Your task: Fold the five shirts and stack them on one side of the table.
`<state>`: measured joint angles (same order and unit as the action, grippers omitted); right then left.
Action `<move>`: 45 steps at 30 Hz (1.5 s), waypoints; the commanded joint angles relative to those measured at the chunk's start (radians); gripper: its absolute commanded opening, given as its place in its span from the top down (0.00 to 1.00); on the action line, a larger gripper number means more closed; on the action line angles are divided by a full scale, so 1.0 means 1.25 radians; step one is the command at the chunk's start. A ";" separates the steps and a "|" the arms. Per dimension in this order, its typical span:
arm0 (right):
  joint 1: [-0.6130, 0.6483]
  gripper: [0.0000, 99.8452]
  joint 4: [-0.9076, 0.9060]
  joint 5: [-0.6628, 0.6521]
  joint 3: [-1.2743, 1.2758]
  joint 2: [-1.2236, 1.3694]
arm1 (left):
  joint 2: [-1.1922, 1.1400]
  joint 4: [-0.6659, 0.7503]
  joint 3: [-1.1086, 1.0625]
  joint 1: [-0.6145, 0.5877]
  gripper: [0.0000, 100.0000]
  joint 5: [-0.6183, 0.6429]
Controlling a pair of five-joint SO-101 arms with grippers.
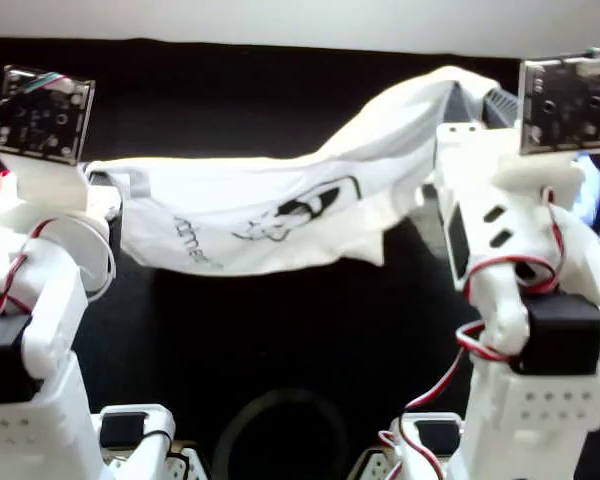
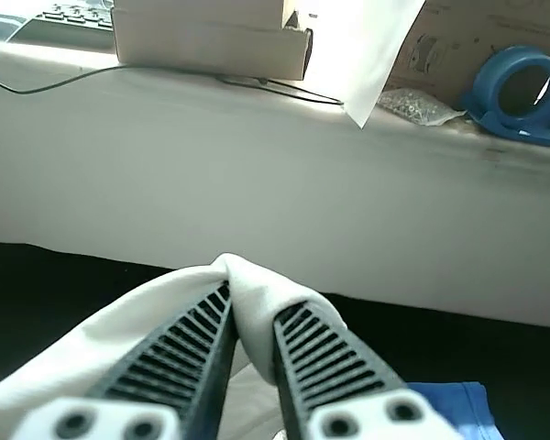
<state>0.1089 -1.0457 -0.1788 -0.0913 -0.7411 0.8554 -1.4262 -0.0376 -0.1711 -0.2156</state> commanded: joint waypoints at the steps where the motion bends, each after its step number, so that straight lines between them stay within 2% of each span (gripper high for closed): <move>1: 0.002 0.99 -0.004 -0.044 -0.107 -0.024 | 0.014 -0.009 0.066 0.007 0.99 0.012; 12: 0.002 0.99 -0.053 -0.054 -0.134 -0.033 | 0.013 -0.012 0.307 0.006 0.99 0.014; 18: 0.001 0.99 -0.056 -0.055 -0.144 -0.115 | 0.013 -0.012 0.411 0.006 0.99 0.014; 25: -0.080 0.99 -0.055 -0.056 -0.144 -0.198 | 0.014 -0.014 0.484 0.004 0.99 0.012; 45: -0.090 0.99 -0.055 -0.077 -0.145 -0.239 | 0.014 -0.014 0.490 0.004 0.99 0.012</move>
<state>0.0061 -1.1132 -0.2662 -0.2493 -1.0480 0.8769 -1.4400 0.5685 -0.1680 -0.2079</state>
